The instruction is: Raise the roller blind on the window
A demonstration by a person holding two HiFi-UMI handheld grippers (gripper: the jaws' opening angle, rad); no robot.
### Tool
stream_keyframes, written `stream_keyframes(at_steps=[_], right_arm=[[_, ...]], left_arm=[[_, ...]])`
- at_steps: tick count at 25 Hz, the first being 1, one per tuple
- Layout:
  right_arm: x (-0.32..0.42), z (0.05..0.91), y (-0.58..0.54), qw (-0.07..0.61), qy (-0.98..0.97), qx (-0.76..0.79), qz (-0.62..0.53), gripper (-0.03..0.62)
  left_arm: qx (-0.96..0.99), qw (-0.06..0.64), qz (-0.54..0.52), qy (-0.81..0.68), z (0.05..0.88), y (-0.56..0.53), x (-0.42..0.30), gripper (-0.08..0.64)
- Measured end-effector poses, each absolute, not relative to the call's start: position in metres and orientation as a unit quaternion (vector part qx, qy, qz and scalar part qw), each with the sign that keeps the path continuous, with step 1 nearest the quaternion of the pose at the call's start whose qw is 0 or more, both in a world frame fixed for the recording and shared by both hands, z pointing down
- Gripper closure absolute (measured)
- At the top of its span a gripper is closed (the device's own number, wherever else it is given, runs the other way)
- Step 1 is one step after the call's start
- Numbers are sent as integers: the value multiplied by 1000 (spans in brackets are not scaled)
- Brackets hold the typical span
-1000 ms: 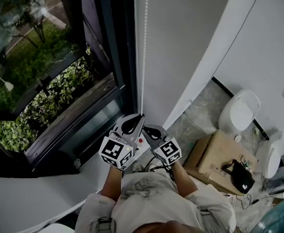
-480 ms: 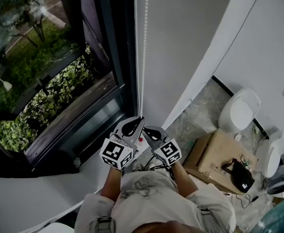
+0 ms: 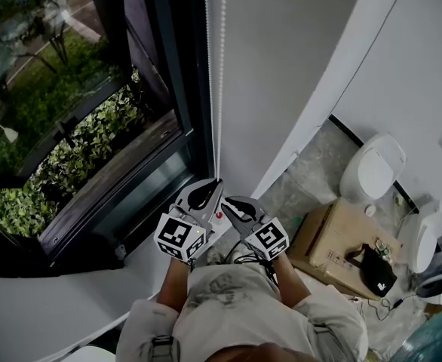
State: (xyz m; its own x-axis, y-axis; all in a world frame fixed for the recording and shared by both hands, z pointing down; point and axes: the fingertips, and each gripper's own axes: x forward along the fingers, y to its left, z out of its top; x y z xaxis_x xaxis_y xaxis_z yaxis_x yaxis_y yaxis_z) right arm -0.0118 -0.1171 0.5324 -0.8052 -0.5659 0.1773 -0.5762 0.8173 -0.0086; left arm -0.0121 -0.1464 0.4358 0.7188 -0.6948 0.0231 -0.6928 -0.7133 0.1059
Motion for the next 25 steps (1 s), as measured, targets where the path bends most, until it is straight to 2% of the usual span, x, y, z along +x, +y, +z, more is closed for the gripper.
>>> stream_keyframes(at_steps=[11,25], right_arm=[[13,428,-122,-2,-947,321,-29,514],[-10,317,-142,-68,-945,301,-112,506]], left_arm=[[924,53,-10,-378,436,-148,-14,549],[925,45,-5,-377,436,-148,-11,551]])
